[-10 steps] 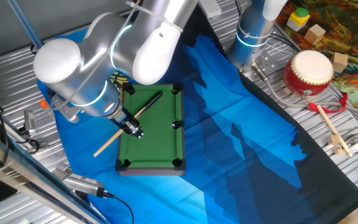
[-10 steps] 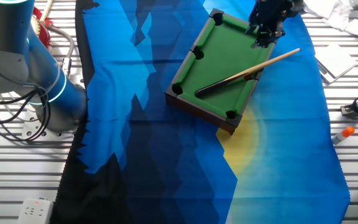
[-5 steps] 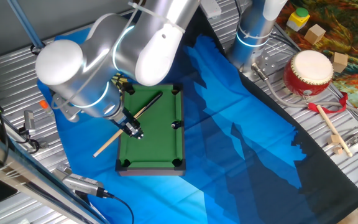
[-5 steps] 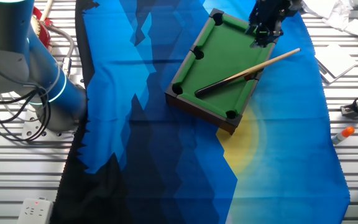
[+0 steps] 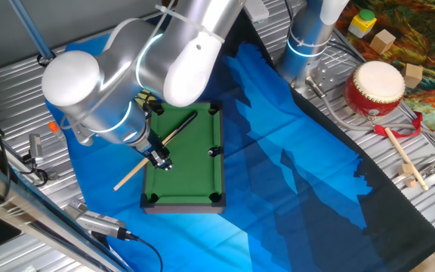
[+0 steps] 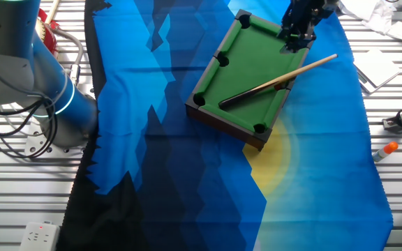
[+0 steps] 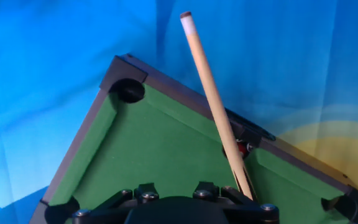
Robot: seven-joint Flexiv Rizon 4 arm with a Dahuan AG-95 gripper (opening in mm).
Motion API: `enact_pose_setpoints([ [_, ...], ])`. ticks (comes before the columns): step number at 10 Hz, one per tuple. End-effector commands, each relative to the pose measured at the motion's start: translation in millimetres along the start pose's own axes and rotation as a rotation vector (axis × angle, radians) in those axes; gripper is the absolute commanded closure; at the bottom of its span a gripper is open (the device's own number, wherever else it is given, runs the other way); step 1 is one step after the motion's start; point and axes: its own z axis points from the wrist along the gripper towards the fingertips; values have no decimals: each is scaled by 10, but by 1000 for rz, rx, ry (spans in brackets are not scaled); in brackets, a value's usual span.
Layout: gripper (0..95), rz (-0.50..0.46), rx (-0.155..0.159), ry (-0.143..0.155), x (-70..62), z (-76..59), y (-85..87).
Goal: Hit the pool ball
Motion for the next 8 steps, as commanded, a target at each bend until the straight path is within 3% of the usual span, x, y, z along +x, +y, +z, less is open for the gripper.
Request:
enact_pose_setpoints([
  [1,760,9,0,3,-4,-1,6],
  [8,760,20,2,3,0,2,6],
])
